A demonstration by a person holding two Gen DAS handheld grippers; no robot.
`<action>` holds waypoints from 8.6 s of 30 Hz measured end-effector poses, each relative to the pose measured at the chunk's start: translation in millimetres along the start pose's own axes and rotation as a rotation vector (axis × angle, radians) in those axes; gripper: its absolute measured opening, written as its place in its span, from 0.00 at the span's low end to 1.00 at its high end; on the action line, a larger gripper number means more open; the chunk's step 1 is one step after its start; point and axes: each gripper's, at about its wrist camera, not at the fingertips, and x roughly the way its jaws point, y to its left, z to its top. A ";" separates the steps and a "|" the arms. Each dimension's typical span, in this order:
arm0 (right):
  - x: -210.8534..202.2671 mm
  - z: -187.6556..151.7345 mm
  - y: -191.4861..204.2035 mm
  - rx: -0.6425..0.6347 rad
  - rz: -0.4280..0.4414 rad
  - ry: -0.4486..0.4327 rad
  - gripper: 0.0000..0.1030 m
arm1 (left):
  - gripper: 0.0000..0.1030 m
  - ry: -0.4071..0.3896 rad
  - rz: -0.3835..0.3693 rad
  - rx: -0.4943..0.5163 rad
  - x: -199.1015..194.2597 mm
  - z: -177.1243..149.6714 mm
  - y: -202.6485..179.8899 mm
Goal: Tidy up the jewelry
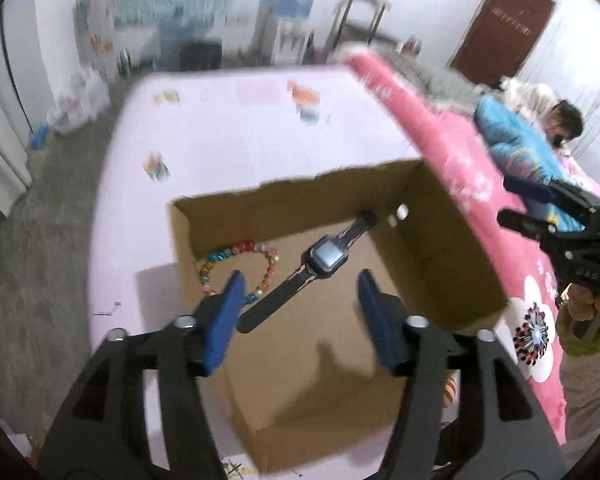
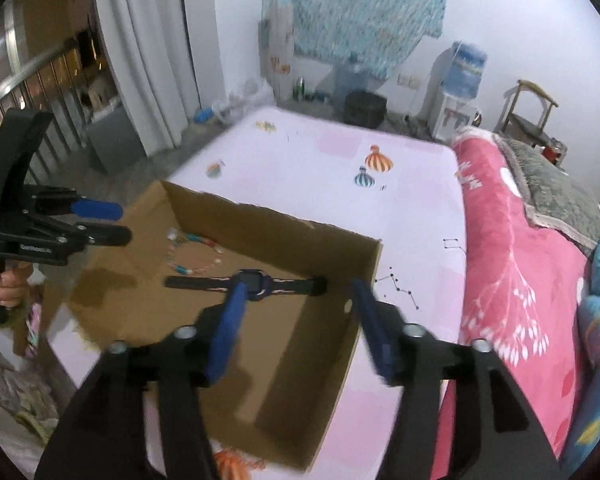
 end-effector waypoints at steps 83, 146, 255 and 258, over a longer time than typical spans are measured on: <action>37.5 -174.8 25.9 0.336 -0.031 0.051 0.10 | 0.93 0.060 0.197 0.104 63.5 -214.6 -11.2; 66.4 -191.1 104.7 0.294 0.235 0.072 0.41 | 0.11 0.035 0.111 0.267 74.5 -188.5 -39.9; 47.9 -180.8 125.9 0.045 0.083 0.099 0.10 | 0.10 -0.014 0.082 0.247 51.8 -202.9 -33.6; 42.5 -182.0 120.1 0.044 0.083 0.081 0.11 | 0.10 -0.027 0.085 0.251 44.8 -202.7 -36.6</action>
